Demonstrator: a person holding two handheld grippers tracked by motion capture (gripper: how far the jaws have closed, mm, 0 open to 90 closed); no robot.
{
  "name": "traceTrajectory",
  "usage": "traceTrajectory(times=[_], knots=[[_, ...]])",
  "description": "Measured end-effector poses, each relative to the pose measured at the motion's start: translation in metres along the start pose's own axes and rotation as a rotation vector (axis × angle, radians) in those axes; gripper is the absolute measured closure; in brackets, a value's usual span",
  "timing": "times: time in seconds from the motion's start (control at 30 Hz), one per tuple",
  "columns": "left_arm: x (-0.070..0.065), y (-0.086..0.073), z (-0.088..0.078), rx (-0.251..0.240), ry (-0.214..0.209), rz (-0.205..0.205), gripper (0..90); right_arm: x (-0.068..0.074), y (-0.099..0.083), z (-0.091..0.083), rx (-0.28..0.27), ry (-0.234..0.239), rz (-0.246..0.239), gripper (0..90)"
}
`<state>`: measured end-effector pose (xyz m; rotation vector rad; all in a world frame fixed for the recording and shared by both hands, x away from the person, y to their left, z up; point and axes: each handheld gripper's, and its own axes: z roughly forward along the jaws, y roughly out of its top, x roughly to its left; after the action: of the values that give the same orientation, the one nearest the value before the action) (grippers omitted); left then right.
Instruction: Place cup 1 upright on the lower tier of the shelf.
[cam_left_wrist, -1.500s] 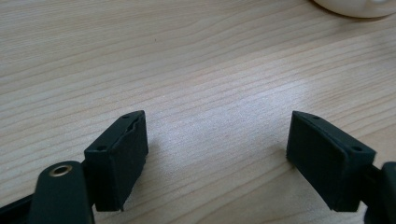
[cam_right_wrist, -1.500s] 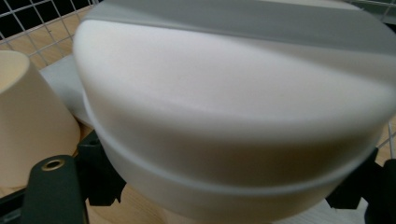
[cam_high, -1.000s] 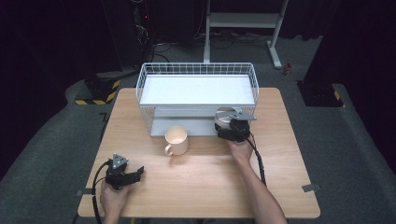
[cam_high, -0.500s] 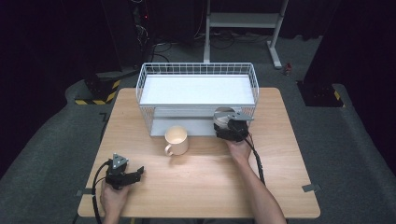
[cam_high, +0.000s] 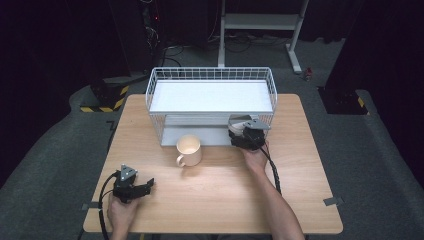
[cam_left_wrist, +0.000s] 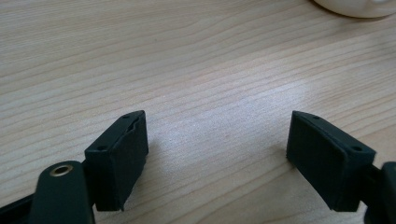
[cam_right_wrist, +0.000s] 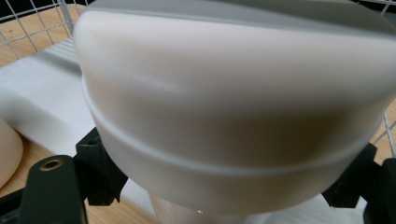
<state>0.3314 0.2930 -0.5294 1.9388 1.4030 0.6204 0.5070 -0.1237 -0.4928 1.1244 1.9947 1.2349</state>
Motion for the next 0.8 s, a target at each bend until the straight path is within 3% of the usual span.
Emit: traceTrajectory(times=[0.1,0.23,0.8], knots=[[0.000,0.000,0.000,-0.002,0.001,0.000,21.1,-0.001,0.000,0.002,-0.009,-0.004,0.003,18.9],[0.000,0.000,0.000,-0.002,0.001,0.000,21.2,-0.003,0.007,0.007,0.027,-0.007,0.001,18.9],[0.000,0.000,0.000,-0.002,0.004,-0.002,21.3,-0.007,0.001,0.018,-0.046,-0.003,0.013,18.9]])
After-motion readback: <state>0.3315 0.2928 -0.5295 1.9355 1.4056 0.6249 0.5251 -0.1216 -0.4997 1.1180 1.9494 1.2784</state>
